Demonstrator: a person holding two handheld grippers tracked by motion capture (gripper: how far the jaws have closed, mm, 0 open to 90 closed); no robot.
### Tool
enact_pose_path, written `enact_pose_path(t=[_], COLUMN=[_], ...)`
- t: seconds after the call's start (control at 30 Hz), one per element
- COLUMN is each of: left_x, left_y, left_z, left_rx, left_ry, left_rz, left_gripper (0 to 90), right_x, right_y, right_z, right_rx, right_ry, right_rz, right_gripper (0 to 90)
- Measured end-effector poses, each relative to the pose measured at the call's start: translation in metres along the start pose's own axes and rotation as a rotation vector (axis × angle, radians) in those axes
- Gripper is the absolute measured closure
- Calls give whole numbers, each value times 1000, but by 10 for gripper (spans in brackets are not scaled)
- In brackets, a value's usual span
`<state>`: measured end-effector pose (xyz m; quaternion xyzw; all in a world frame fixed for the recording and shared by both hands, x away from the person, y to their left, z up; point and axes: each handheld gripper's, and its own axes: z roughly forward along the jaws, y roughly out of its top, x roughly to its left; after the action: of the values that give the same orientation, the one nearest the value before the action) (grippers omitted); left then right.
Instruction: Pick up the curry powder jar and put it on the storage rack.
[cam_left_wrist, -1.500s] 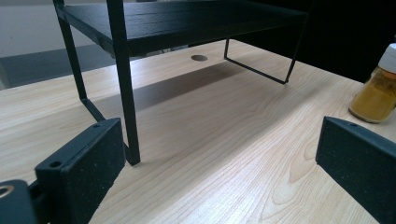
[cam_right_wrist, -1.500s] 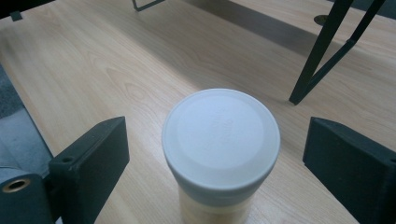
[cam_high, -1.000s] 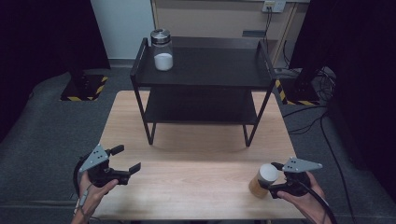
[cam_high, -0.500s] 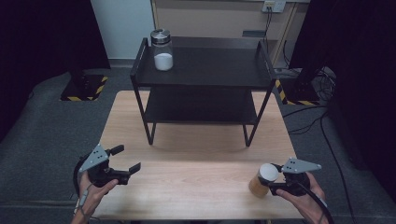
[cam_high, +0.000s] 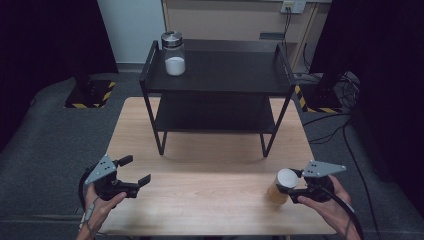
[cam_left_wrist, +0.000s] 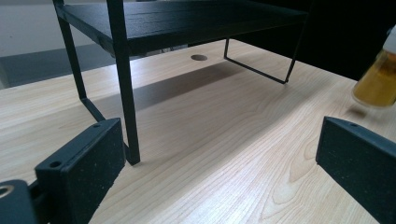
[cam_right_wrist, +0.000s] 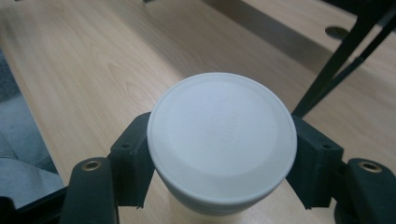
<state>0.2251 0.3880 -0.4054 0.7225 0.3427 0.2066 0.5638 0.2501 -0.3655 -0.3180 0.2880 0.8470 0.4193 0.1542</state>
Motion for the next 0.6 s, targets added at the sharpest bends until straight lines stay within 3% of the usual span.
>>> enact_pose_path(t=[0.17, 0.37, 0.6], left_x=[0, 0, 2], left_y=[-1, 0, -1], left_z=[-1, 0, 0], left_rx=[-3, 2, -6], left_ry=[4, 1, -3], left_rz=[-5, 1, -12], left_gripper=[2, 2, 2], right_x=[-6, -21, -35], right_y=[24, 70, 105], right_z=[-7, -18, -20], right_rx=[-5, -18, -25], right_ry=[32, 122, 203], right_rz=[-48, -104, -125], right_gripper=[341, 341, 341])
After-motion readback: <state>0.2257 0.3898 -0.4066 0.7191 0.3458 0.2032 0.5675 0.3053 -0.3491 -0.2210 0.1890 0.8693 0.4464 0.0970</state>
